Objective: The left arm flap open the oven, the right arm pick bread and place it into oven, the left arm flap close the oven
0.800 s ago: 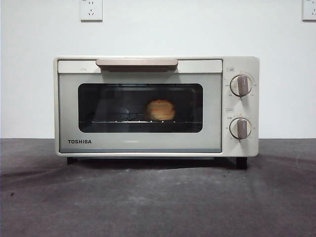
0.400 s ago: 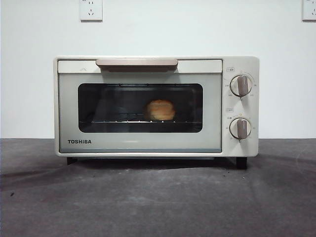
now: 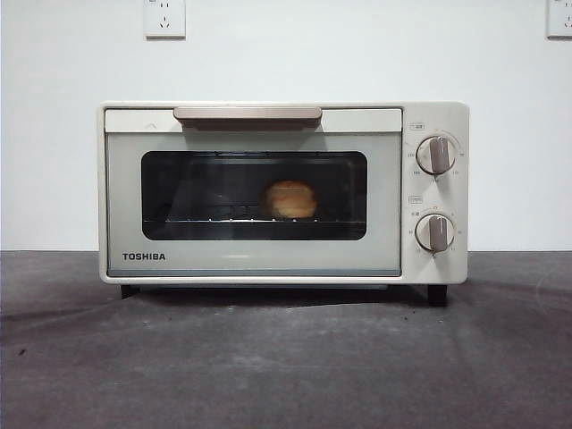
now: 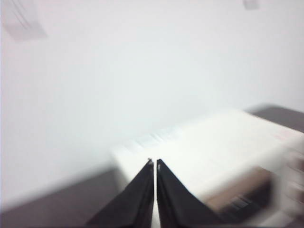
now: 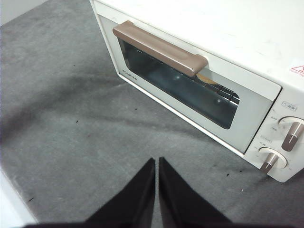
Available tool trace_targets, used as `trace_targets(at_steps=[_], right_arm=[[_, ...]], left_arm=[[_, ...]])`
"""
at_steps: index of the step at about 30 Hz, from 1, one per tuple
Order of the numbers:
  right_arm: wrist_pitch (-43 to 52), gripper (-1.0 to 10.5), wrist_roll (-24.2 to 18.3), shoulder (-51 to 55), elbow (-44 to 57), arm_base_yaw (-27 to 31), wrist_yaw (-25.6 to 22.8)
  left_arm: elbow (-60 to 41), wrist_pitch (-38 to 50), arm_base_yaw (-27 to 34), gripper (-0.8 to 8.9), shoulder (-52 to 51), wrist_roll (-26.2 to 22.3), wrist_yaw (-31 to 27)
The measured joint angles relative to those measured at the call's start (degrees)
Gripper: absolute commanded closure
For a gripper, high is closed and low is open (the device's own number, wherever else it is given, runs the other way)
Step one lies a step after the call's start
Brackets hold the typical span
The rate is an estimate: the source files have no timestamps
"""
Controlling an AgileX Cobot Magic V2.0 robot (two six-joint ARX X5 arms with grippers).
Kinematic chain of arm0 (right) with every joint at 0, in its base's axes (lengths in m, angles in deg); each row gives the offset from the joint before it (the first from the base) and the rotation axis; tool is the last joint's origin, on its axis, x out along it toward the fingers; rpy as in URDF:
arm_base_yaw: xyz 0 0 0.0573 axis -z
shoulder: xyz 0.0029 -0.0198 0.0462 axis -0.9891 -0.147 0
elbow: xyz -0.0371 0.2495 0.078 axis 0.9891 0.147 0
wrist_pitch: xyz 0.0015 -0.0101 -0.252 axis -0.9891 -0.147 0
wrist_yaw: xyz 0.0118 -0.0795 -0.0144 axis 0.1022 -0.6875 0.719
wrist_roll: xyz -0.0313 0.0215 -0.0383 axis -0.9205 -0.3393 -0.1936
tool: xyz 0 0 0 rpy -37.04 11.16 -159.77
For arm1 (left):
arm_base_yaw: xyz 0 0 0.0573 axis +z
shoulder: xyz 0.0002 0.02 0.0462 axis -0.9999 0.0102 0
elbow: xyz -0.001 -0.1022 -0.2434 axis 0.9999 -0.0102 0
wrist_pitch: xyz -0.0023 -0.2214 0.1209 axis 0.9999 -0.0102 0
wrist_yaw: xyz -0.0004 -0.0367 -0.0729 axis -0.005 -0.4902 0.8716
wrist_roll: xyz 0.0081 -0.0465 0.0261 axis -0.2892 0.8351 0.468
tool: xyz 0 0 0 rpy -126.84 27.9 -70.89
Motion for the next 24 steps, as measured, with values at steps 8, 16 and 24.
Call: trace_targets(at_steps=[8, 16, 24], right_arm=[[0.0, 9.4, 0.0, 0.0, 0.0, 0.0, 0.0], [0.0, 9.4, 0.0, 0.0, 0.0, 0.0, 0.0], [0.1, 9.4, 0.0, 0.0, 0.0, 0.0, 0.0]], left_arm=[[-18.6, 13.6, 2.9, 7.94, -11.4, -1.4, -7.4], [-34.4, 13.2, 4.5, 7.94, -21.1, -1.3, -10.3], [-41.0, 13.2, 6.0, 7.94, -23.7, -1.2, -10.4]])
